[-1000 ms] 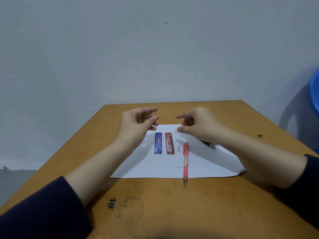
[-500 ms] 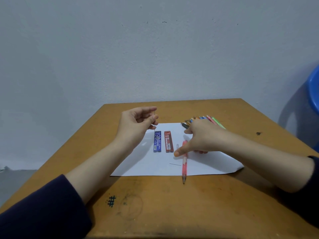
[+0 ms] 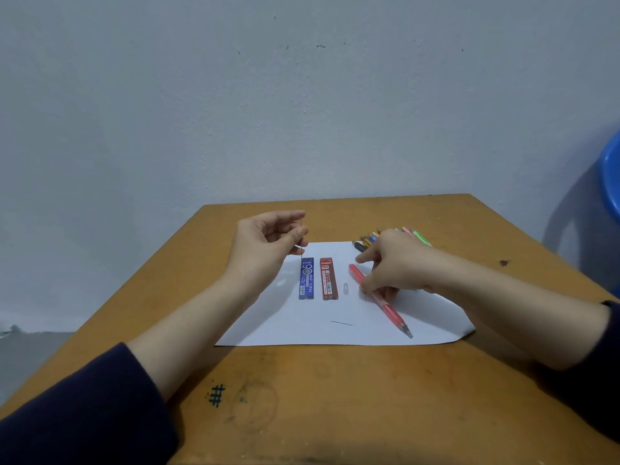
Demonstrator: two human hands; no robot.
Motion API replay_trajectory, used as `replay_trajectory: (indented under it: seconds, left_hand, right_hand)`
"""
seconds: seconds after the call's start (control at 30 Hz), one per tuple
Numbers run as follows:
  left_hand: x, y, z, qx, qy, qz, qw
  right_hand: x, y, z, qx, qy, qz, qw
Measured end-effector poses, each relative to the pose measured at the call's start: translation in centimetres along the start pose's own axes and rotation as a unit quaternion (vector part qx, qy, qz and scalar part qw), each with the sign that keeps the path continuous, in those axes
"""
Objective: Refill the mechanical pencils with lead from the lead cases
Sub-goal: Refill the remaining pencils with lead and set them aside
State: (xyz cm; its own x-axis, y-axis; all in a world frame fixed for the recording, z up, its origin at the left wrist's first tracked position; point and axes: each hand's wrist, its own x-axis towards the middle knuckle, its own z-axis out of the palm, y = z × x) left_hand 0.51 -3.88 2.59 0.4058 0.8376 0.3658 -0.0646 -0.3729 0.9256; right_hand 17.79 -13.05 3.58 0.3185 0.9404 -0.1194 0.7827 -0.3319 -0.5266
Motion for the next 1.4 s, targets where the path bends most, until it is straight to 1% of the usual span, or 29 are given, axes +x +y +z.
replay_trajectory:
  seconds: [0.1,0.17,0.3,0.37,0.5,0.7,0.9,1.4]
  left_hand:
    - [0.0,0.1,0.0,-0.006,0.008,-0.002,1.000]
    - [0.0,0.2,0.1,-0.017,0.016,-0.003,1.000]
    - [0.1,0.4,0.0,-0.054,0.047,0.005,0.997]
    - [0.2,0.5,-0.1,-0.075,0.066,0.011,0.995]
    - [0.2,0.7,-0.1,-0.118,0.097,0.026,0.988]
    - [0.1,1.1,0.0,-0.159,0.121,0.051,0.979]
    - [0.0,1.5,0.0,-0.188,0.129,0.066,0.971]
    - [-0.5,1.6,0.4,-0.185,0.117,0.075,0.973]
  right_hand:
    - [0.1,0.1,-0.2,0.055,0.008,-0.021,0.998]
    - [0.0,0.0,-0.4,0.068,0.021,-0.051,0.996]
    - [-0.1,-0.4,-0.1,0.087,0.094,-0.143,0.981]
    - [0.0,-0.4,0.1,0.087,0.130,-0.176,0.972]
    - [-0.1,-0.2,0.3,0.085,0.170,-0.227,0.955]
    - [-0.4,-0.2,0.7,0.044,0.190,-0.281,0.940]
    - [-0.6,-0.3,0.7,0.037,0.183,-0.296,0.937]
    - [-0.3,0.0,1.0,0.059,0.199,-0.312,0.927]
